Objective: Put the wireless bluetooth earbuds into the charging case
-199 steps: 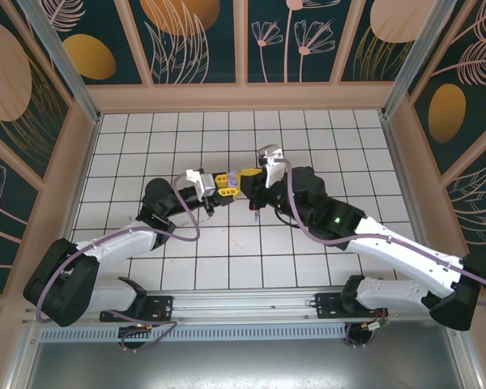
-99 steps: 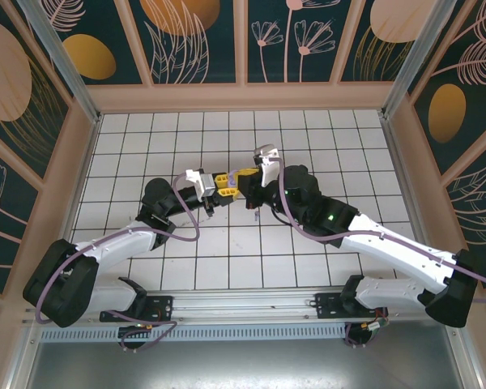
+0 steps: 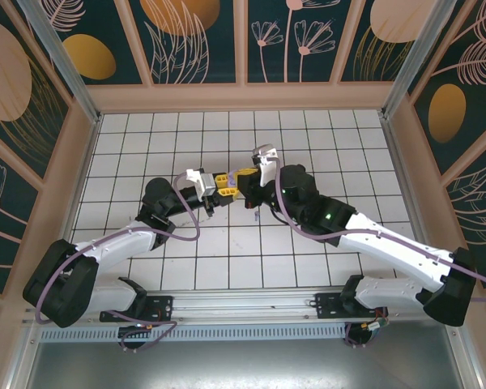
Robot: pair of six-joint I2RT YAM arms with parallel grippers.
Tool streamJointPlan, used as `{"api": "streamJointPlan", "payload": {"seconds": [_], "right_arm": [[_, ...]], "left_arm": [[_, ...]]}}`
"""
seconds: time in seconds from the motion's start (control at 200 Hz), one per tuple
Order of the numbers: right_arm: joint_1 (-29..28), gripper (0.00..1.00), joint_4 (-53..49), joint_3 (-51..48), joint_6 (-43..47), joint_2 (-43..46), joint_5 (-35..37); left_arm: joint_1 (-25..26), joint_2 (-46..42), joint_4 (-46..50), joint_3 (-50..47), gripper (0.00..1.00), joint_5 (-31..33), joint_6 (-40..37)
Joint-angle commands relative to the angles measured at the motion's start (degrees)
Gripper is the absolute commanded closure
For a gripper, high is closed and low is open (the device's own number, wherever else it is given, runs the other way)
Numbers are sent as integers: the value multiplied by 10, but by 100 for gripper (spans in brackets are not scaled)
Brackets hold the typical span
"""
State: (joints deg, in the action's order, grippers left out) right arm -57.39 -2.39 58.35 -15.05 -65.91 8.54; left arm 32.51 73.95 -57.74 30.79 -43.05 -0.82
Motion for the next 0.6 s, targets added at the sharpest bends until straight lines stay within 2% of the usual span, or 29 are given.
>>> {"api": "streamJointPlan", "payload": {"seconds": [0.0,0.29,0.51,0.596], "right_arm": [[-7,94,-28,6,20,-23,8],[-45,94,-64,31,64,-70,43],[-48,94,-66,31,61,-77,61],[-47,90,-69,38,53,-77,68]], "left_arm": [[4,-16,-37,17,100,-25,-1],[4,-15,-36,18,100,-21,1],[4,-13,-34,19,100,-19,3],[4,-11,-34,20,100,-19,4]]}}
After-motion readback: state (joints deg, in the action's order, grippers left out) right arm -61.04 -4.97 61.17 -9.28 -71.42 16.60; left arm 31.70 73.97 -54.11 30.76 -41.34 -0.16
